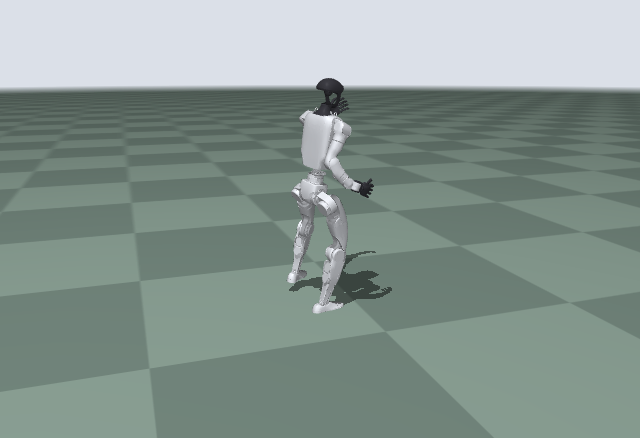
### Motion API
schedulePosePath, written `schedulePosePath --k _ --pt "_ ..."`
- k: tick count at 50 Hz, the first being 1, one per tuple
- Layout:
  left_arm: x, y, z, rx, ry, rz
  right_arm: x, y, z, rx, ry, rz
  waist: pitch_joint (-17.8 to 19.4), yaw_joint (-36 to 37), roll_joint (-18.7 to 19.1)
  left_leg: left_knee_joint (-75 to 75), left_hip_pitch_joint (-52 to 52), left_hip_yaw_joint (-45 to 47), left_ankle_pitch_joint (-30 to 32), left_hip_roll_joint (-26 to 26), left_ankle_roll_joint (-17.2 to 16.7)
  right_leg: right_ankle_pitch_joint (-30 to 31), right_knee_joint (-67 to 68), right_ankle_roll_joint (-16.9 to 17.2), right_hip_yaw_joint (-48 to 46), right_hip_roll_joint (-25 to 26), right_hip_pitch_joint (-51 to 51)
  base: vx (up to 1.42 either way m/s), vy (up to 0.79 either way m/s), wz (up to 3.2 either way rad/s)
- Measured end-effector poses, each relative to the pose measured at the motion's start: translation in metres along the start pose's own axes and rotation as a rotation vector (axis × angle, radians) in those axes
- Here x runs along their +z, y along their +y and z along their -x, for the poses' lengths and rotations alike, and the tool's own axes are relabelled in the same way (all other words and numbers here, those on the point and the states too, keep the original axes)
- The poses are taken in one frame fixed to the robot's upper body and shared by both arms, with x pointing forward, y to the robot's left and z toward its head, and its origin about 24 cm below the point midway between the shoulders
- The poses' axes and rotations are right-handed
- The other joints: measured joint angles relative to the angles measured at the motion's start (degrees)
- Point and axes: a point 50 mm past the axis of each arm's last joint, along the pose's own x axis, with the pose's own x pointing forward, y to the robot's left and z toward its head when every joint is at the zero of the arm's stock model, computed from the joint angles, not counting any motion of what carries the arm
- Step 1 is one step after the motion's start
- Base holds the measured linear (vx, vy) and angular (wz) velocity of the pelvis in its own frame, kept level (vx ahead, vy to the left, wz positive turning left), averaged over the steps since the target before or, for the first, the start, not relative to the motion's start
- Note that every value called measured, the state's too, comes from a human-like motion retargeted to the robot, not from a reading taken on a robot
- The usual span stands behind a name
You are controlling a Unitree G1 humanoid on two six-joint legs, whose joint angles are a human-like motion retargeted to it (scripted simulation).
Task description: Kungfu
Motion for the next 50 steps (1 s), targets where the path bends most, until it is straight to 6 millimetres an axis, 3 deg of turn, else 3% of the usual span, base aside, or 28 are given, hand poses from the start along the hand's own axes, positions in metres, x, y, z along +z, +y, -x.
schedulePosePath --k 2,3,5,7,10,12,13,15,22,25,28,32,35,37,40,43,45,47,48,50 --pt "0.021 -0.062 -0.041 -0.239 -0.235 0.223 0.011 0.005 0.002 0.029 -0.072 -0.061 -0.61 -1.39 -1.23 -9.47 2.03 0.64 2.11 0.41 5.88 -1.84 2.34 -0.16 1.14 -2.59 -1.13 0.13 0.23 -0.21" --pt "0.026 -0.095 -0.052 -0.373 -0.319 0.346 0.017 0.003 0.006 0.028 -0.114 -0.083 -0.91 -2.08 -1.12 -15.27 4.34 2.55 3.77 0.15 6.63 -2.8 4.04 0.28 2.63 -2.81 -1.91 0.24 0.36 0.28" --pt "0.026 -0.16 -0.061 -0.623 -0.404 0.605 0.027 -0.007 0.018 0.015 -0.182 -0.124 -2.27 -6.58 1.7 -23.89 6.55 3.92 4.94 0.47 6.6 -5.04 7.21 1.2 0.88 -3.04 -2.43 0.33 0.37 1.39" --pt "0.024 -0.211 -0.062 -0.826 -0.416 0.797 0.036 -0.013 0.025 0.029 -0.229 -0.15 -3.05 -12.97 4.68 -26.5 5.47 8.04 3.79 1.37 7.88 -6.29 8.02 1.53 -4.05 -4.65 -2.2 0.21 0.27 1.97" --pt "0.021 -0.274 -0.054 -1.047 -0.362 0.951 0.049 -0.024 0.026 0.041 -0.281 -0.158 -1.7 -16.73 6.75 -25.43 6.66 17.07 4.64 3.54 8.59 -7.26 9.14 1.63 -7.36 -6.21 -2.58 -0.03 0.19 0.89" --pt "0.019 -0.295 -0.05 -1.102 -0.318 0.974 0.06 -0.03 0.021 0.037 -0.328 -0.14 -1.21 -16.98 6.39 -26.75 8.6 25.61 3.16 3.44 9.2 -7.77 10.28 1.58 -7.2 -7.54 -4.27 -0.1 0.16 0.0" --pt "0.017 -0.3 -0.047 -1.115 -0.303 0.975 0.065 -0.033 0.019 0.027 -0.35 -0.123 -1.06 -16.33 6.01 -29.23 10.38 29.84 5.78 3.03 8.67 -8.08 11.11 1.52 -6.51 -8.12 -5.19 0.04 0.18 -0.28" --pt "0.011 -0.306 -0.043 -1.118 -0.269 0.962 0.073 -0.039 0.018 0.0 -0.385 -0.085 -0.56 -15.9 6.1 -30.87 12.06 32.21 7.79 2.9 6.28 -8.51 11.78 1.63 -6.49 -8.83 -5.61 0.1 0.18 -0.13" --pt "0.015 -0.291 -0.044 -1.105 -0.255 0.695 0.103 -0.052 0.027 -0.053 -0.508 -0.008 -0.55 -11.51 5.04 -27.96 7.52 31.47 11.89 1.43 8.78 -8.18 10.37 2.64 -8.11 -13.37 -5.94 0.16 0.14 0.34" --pt "0.022 -0.276 -0.047 -1.096 -0.266 0.52 0.123 -0.057 0.029 -0.04 -0.556 0.076 -1.9 -8.68 4.68 -25.17 4.56 29.1 11.79 0.88 8.68 -7.72 9.33 4.14 -9.56 -15.25 -5.38 0.34 0.15 0.65" --pt "0.037 -0.252 -0.052 -1.027 -0.315 0.3 0.154 -0.054 0.027 0.024 -0.619 0.271 -3.47 -6.64 5.24 -20.42 0.86 24.75 9.84 0.8 7.58 -7.3 7.8 6.22 -11.86 -16.97 -3.13 0.57 0.23 0.96" --pt "0.064 -0.224 -0.06 -0.9 -0.42 -0.056 0.197 -0.027 0.009 0.159 -0.74 0.553 -5.07 -2.53 6.68 -14.6 -3.19 17.29 6.19 -0.55 6.8 -5.9 3.75 9.94 -16.57 -17.92 3.66 0.57 0.24 1.27" --pt "0.076 -0.212 -0.067 -0.803 -0.473 -0.257 0.225 -0.001 -0.005 0.298 -0.825 0.725 -7.5 1.48 7.46 -11.92 -4.9 12.22 3.58 -3.56 6.81 -4.15 -1.82 15.0 -20.02 -17.36 11.78 0.63 0.28 2.01" --pt "0.076 -0.21 -0.074 -0.772 -0.455 -0.312 0.242 0.017 -0.018 0.364 -0.88 0.79 -9.89 4.03 7.16 -10.65 -6.16 8.39 2.78 -6.21 6.55 -2.8 -6.2 18.36 -21.11 -15.64 17.56 0.71 0.21 2.71" --pt "0.075 -0.218 -0.086 -0.823 -0.404 -0.358 0.281 0.037 -0.04 0.359 -1.015 0.941 -12.31 8.53 5.27 -8.2 -7.58 4.18 1.35 -10.06 6.72 -0.91 -11.99 20.0 -23.96 -12.17 25.41 0.68 0.16 2.74" --pt "0.085 -0.23 -0.099 -0.846 -0.405 -0.422 0.339 0.028 -0.056 0.221 -1.149 1.272 -12.3 15.17 1.63 -4.49 -9.08 1.83 -0.41 -12.44 6.98 -0.5 -15.75 19.88 -22.73 -9.55 30.32 0.3 -0.09 1.72" --pt "0.097 -0.241 -0.105 -0.822 -0.459 -0.445 0.367 0.012 -0.081 0.049 -1.145 1.522 -10.89 20.5 -0.84 -1.41 -10.8 0.58 -1.39 -12.08 6.83 -0.11 -17.25 20.11 -19.07 -7.87 31.66 0.14 -0.32 0.57" --pt "0.105 -0.245 -0.107 -0.782 -0.502 -0.453 0.368 -0.01 -0.141 -0.255 -0.95 1.756 -10.54 23.86 -2.21 1.81 -13.02 -0.3 -2.3 -10.44 7.02 -0.18 -18.01 20.11 -17.16 -6.09 31.97 0.09 -0.4 0.09" --pt "0.108 -0.245 -0.107 -0.767 -0.52 -0.453 0.365 -0.031 -0.16 -0.47 -0.779 1.866 -10.52 24.91 -2.69 2.99 -13.85 -0.57 -2.68 -9.94 7.14 -0.3 -18.12 20.11 -16.66 -5.48 31.89 0.12 -0.35 0.05" --pt "0.113 -0.247 -0.105 -0.748 -0.555 -0.447 0.365 -0.078 -0.164 -0.792 -0.263 1.999 -9.57 27.03 -3.61 4.07 -14.37 -1.07 -3.27 -9.91 7.42 -0.06 -18.06 20.11 -17.14 -5.32 31.98 0.08 -0.31 0.14"
